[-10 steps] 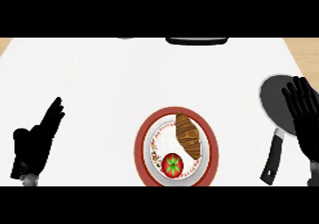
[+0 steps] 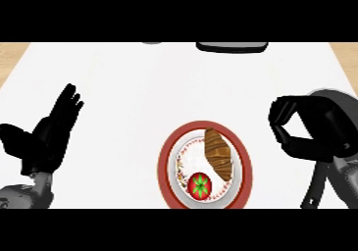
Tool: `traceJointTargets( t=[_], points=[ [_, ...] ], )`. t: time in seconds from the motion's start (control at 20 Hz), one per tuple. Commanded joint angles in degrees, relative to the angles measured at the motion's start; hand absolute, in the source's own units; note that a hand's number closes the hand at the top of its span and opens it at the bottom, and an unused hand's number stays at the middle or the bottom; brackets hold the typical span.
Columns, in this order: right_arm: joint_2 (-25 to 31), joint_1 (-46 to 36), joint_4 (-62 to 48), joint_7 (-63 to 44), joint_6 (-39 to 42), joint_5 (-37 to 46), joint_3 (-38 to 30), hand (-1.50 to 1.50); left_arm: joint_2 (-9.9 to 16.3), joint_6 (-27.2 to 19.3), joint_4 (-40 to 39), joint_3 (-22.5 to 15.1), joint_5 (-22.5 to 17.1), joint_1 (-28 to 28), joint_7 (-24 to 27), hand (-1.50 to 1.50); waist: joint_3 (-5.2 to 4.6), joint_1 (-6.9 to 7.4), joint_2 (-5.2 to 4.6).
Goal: Pick the croissant from the plate and place it in the pan
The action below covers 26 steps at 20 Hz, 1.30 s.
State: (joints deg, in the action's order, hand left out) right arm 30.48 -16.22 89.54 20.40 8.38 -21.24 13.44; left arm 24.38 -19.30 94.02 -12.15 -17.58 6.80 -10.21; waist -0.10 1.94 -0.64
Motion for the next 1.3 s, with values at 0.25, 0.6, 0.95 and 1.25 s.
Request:
traceJointTargets(
  t=[0.25, 0.6, 0.95, 1.25],
  points=[
    [7.76, 2.28, -15.53, 26.22, 5.15, 19.07, -1.03, -1.5, -0.97, 2.1, -2.16, 3.48, -2.06, 2.41, 0.29, 0.0, 0.18, -1.49, 0.45],
    [9.78, -7.57, -13.81, 23.23, 7.73, 25.77, -0.76, -1.5, -0.79, 6.25, -4.04, 6.47, -3.16, 1.7, 1.38, 0.0, 0.08, -1.59, 0.65],
    [7.5, -16.71, -8.45, 8.18, 5.15, 40.72, 9.04, -1.5, -3.25, 4.31, -5.1, 4.98, -0.97, 2.96, 1.79, 0.0, 0.02, -1.17, 0.63],
    [5.65, -20.03, -4.84, -2.08, 11.47, 48.31, 15.31, -1.5, -4.14, 3.94, -3.08, 4.54, -0.03, 2.85, 0.15, 0.0, 0.02, -1.45, 0.72]
  ],
)
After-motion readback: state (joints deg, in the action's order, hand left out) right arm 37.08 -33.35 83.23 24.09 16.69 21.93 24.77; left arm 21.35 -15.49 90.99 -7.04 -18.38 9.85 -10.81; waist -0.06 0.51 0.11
